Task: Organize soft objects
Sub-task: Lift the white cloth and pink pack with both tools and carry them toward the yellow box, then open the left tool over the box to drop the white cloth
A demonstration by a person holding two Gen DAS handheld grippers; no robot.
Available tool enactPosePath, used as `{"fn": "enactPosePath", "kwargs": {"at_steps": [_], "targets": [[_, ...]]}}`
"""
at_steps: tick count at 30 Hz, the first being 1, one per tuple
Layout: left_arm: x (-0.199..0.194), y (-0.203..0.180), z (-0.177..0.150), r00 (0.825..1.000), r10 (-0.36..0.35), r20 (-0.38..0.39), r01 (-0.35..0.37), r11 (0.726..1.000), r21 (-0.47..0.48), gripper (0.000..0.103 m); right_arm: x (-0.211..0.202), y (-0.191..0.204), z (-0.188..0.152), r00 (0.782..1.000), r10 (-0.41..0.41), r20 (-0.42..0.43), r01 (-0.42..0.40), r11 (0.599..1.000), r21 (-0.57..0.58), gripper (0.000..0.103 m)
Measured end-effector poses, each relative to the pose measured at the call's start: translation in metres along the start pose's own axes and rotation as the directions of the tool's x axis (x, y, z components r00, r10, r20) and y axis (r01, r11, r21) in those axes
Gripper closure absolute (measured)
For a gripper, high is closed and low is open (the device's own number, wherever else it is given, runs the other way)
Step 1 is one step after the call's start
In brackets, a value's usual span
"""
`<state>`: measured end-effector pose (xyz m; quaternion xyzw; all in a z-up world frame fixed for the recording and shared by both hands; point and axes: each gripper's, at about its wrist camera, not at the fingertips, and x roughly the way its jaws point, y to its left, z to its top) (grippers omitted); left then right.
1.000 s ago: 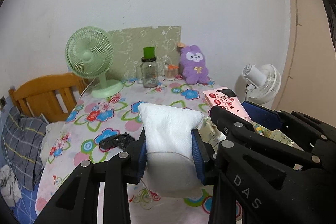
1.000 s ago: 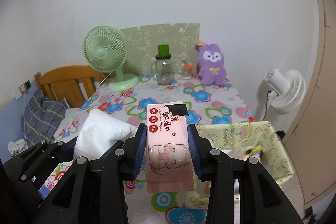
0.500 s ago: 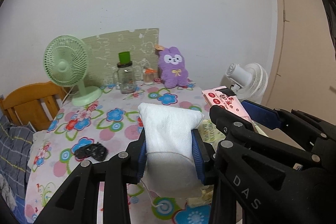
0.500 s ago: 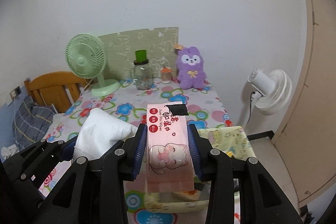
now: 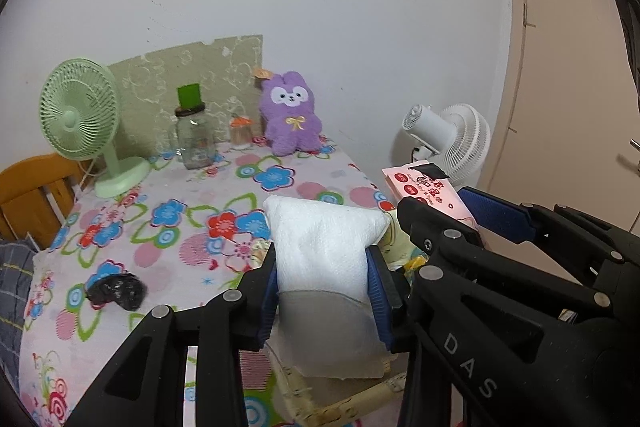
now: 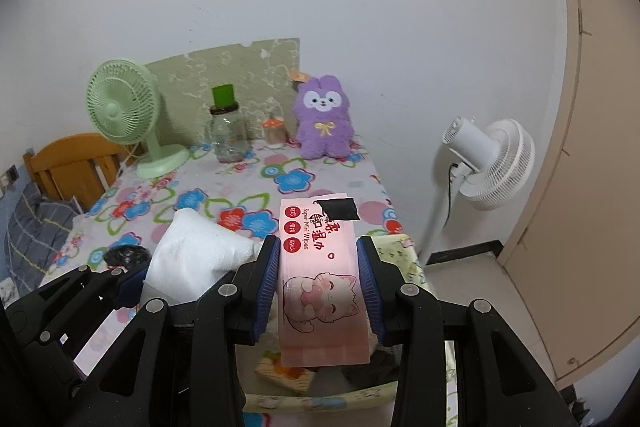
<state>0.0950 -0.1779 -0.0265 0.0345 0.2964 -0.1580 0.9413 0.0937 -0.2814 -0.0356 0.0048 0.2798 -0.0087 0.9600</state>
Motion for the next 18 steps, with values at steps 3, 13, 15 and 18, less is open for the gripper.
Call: {"fn": "enactPosePath", "kwargs": {"at_steps": [3, 13, 15, 18], "targets": [[0.012, -0.005, -0.002, 1.000, -0.008, -0.019, 0.008, 1.000, 0.005, 0.061, 0.010, -0.008, -0.003, 1.000, -0.007, -0.019, 0.007, 1.000, 0.006, 0.061], [0.042, -0.019, -0.007, 0.997, -0.014, -0.071, 0.017, 0.999, 0.046, 0.039, 0.039, -0.026, -0.014, 0.997, -0.025, -0.075, 0.028, 0.999, 0.037, 0.061], [0.046, -0.020, -0.008, 0.997, -0.009, -0.081, 0.013, 0.999, 0.053, 0.032, 0.043, -0.027, -0.016, 0.996, -0.028, -0.085, 0.031, 0.999, 0.041, 0.061], [0.051, -0.022, -0.009, 0.996, 0.014, -0.089, -0.007, 0.997, 0.079, 0.024, 0.048, -0.030, -0.020, 0.995, -0.023, -0.092, 0.028, 0.998, 0.056, 0.061]]}}
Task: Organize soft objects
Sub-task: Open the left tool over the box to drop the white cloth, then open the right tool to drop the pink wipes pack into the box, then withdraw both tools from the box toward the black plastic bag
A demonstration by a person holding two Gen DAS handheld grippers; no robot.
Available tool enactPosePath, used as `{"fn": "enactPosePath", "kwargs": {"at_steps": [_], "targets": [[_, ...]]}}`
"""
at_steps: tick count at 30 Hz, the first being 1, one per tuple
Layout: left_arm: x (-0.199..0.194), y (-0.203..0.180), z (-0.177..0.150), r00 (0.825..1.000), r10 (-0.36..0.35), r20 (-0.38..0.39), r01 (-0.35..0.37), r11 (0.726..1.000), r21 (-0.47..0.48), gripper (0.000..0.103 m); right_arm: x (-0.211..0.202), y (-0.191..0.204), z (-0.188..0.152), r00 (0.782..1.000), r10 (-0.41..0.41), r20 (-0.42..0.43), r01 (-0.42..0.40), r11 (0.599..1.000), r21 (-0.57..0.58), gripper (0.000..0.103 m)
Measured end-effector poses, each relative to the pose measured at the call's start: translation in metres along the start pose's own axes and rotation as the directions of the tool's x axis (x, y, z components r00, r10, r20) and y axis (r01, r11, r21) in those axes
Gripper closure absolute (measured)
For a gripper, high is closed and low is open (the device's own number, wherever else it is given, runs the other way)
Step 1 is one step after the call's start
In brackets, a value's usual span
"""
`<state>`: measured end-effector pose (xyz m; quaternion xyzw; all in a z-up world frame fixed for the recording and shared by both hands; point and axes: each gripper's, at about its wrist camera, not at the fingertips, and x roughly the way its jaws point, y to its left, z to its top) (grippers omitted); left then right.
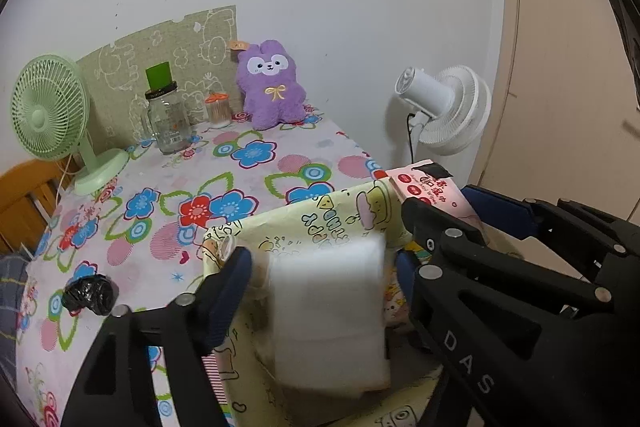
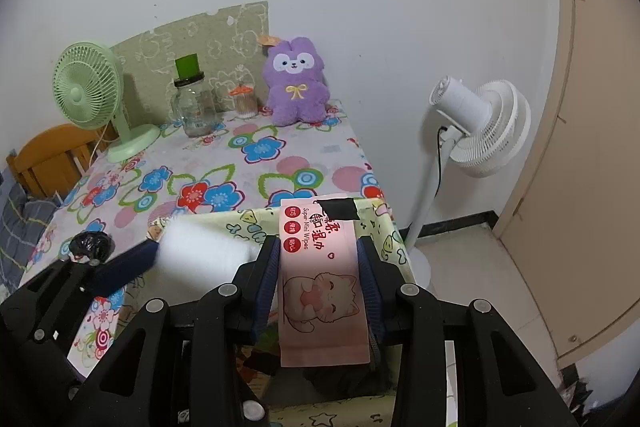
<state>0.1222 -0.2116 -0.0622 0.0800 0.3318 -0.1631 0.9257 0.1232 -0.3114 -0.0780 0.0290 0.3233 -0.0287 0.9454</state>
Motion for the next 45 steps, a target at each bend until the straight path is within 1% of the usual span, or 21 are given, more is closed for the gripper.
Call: {"fn": "enactPosePath", "kwargs": {"at_steps": [4, 11, 13, 15, 19, 21, 24, 28, 30, 31, 37, 39, 45], "targets": [[0.003, 0.000, -0.001, 1.000, 0.012, -0.014, -0.012, 1.000, 0.022, 0.020, 0.006, 0.000, -0.003, 1.000, 0.004, -0.009, -0.003, 1.000, 0.014, 0.060], [0.004, 0.004, -0.002, 0.999, 0.028, -0.024, -0.028, 0.999, 0.033, 0.015, 0.011, 0.004, -0.004, 1.000, 0.016, -0.022, -0.015, 1.000, 0.018, 0.059], [0.003, 0.006, -0.002, 0.999, 0.030, -0.024, -0.029, 0.999, 0.032, 0.014, 0.011, 0.005, -0.003, 1.000, 0.009, -0.026, -0.008, 1.000, 0.015, 0.055], [0.000, 0.008, -0.002, 1.000, 0.023, -0.018, -0.023, 0.999, 0.029, 0.013, 0.009, 0.005, -0.003, 1.000, 0.005, -0.023, -0.004, 1.000, 0.023, 0.042], [-0.007, 0.012, -0.001, 1.000, 0.016, -0.004, -0.016, 1.000, 0.024, 0.012, 0.003, 0.008, -0.002, 1.000, 0.003, -0.010, -0.002, 1.000, 0.031, 0.036], [-0.013, 0.015, -0.002, 1.000, 0.016, 0.006, -0.017, 1.000, 0.022, 0.011, -0.002, 0.010, -0.001, 1.000, 0.002, 0.001, -0.002, 1.000, 0.029, 0.030], [-0.019, 0.021, -0.002, 0.999, 0.028, 0.018, -0.028, 1.000, 0.014, 0.006, -0.009, 0.017, 0.000, 1.000, 0.003, 0.014, -0.003, 1.000, 0.020, 0.024], [-0.030, 0.029, -0.004, 0.999, 0.036, 0.033, -0.036, 0.999, 0.011, 0.004, -0.019, 0.030, 0.003, 1.000, 0.007, 0.030, -0.007, 1.000, -0.002, 0.022], [-0.036, 0.034, -0.004, 0.998, 0.046, 0.042, -0.046, 0.999, 0.012, 0.004, -0.023, 0.036, 0.003, 0.999, 0.013, 0.041, -0.013, 1.000, -0.001, 0.016], [-0.038, 0.037, -0.005, 0.998, 0.049, 0.047, -0.050, 0.999, 0.012, 0.003, -0.026, 0.039, 0.003, 0.999, 0.016, 0.049, -0.016, 1.000, 0.001, 0.014], [-0.053, 0.055, -0.007, 0.995, 0.072, 0.063, -0.072, 0.997, -0.001, 0.001, -0.037, 0.061, 0.005, 0.997, 0.037, 0.071, -0.036, 0.999, -0.016, 0.012], [-0.057, 0.060, -0.009, 0.994, 0.083, 0.067, -0.083, 0.997, -0.002, 0.001, -0.041, 0.068, 0.005, 0.996, 0.041, 0.080, -0.039, 0.999, -0.021, 0.008], [-0.069, 0.076, -0.012, 0.992, 0.098, 0.076, -0.097, 0.995, -0.014, 0.001, -0.050, 0.088, 0.006, 0.993, 0.053, 0.103, -0.049, 0.998, -0.041, 0.007]]}}
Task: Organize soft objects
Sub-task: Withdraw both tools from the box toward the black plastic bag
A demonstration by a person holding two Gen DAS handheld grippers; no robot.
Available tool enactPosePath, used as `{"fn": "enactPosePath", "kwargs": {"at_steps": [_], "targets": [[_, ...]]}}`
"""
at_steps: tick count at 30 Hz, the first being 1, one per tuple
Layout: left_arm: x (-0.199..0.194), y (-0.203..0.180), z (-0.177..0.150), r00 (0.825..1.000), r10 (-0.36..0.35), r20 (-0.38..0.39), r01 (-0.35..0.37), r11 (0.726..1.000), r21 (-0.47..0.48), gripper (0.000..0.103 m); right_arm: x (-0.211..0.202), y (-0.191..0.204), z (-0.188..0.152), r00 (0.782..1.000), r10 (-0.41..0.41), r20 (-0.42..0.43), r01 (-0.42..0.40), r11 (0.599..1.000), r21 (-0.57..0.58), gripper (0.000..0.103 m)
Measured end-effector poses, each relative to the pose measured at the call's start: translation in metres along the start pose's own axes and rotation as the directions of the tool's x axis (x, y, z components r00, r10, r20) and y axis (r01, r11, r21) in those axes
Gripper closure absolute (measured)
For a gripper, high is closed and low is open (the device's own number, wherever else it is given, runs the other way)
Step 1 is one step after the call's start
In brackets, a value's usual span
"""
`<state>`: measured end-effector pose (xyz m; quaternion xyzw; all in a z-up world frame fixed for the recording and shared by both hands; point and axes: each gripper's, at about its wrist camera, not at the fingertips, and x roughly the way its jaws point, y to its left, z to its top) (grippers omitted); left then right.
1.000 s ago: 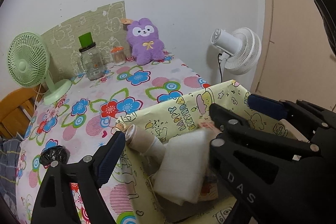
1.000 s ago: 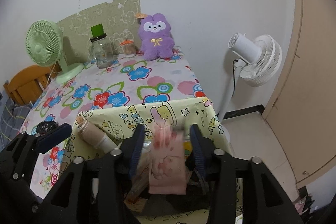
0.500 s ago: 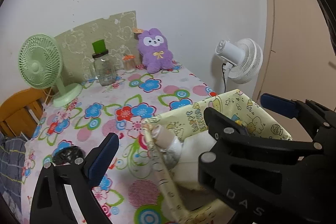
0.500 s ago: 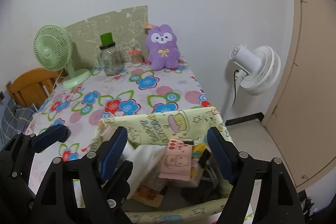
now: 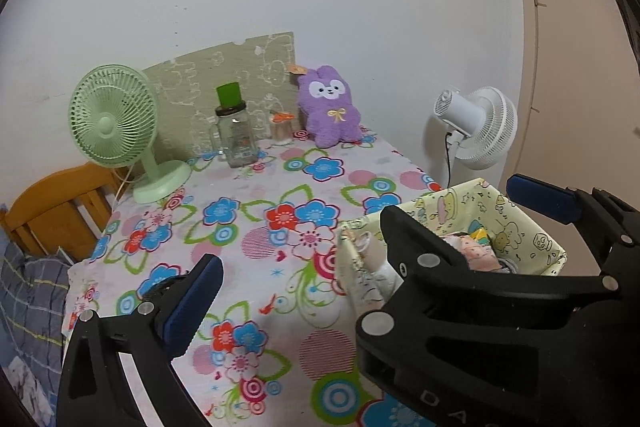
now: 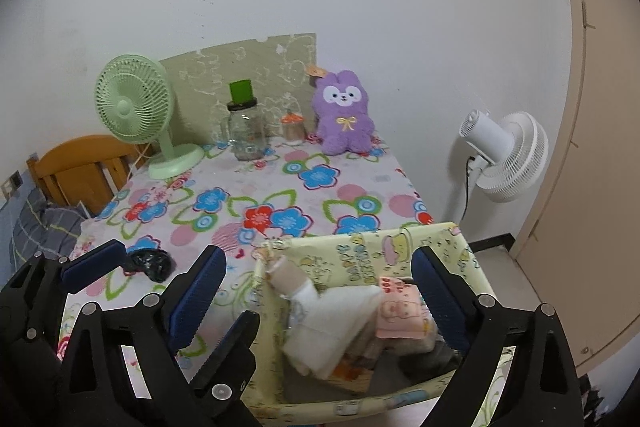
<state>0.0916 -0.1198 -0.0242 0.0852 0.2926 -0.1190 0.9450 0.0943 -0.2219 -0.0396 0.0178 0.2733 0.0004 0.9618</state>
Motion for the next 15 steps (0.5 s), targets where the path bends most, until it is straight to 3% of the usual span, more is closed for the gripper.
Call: {"fn": "enactPosePath", "kwargs": {"at_steps": [15], "targets": [[-0.007, 0.049, -0.017, 0.999, 0.039, -0.007, -0.039, 0.999, -0.009, 0.001, 0.005, 0.053, -0.004, 0.999, 0.046, -0.010, -0.046, 0.999, -0.021, 0.007]]}}
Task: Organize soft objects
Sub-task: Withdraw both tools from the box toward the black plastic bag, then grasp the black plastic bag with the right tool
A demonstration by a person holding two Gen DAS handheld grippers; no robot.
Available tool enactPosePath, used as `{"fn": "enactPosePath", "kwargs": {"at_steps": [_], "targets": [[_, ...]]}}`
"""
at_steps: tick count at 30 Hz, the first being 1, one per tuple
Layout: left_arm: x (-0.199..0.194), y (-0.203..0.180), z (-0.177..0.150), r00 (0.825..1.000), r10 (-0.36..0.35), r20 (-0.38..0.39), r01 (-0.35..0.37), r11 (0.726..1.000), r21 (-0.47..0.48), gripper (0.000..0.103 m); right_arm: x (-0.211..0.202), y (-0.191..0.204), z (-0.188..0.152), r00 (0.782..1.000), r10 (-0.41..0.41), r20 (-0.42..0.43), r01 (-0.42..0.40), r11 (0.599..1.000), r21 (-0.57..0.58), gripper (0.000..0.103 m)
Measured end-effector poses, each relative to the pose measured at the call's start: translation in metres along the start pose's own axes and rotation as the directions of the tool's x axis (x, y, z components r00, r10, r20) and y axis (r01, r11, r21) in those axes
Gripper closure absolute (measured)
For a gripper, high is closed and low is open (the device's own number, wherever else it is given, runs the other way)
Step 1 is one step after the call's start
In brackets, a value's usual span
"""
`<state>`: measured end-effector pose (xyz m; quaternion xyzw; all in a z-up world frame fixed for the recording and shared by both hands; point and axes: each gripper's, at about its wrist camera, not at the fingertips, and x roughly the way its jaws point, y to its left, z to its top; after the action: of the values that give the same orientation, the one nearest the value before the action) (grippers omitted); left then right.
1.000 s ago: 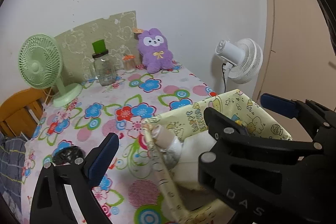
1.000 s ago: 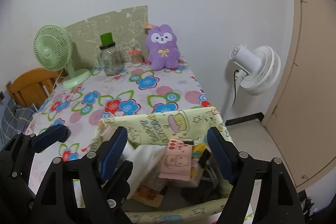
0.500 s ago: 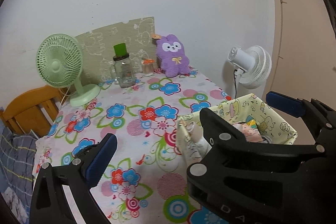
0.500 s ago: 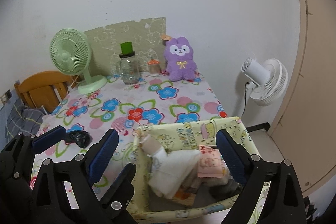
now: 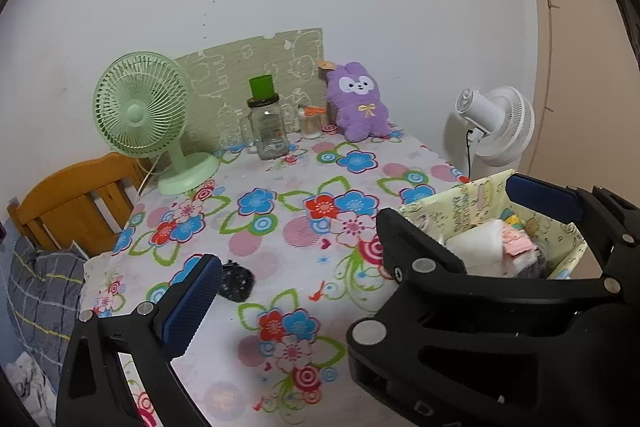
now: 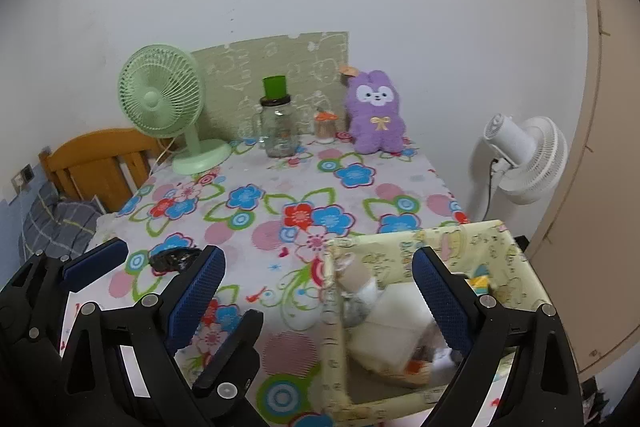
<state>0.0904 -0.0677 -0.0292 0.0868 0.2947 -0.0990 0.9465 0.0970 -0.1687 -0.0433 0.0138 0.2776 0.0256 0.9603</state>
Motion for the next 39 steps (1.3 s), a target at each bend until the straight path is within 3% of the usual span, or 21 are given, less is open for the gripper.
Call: {"fn": "enactPosePath", "kwargs": {"at_steps": [19, 39], "targets": [[0.019, 0.073, -0.027, 0.996, 0.077, -0.053, -0.080, 0.996, -0.048, 0.001, 0.044, 0.075, -0.009, 0.995, 0.083, -0.052, -0.085, 0.996, -0.034, 0.007], [0.074, 0.134, -0.055, 0.979, 0.119, -0.168, -0.139, 0.983, -0.116, 0.001, 0.123, 0.131, -0.027, 0.974, 0.160, -0.159, -0.172, 0.983, -0.063, 0.013]]}}
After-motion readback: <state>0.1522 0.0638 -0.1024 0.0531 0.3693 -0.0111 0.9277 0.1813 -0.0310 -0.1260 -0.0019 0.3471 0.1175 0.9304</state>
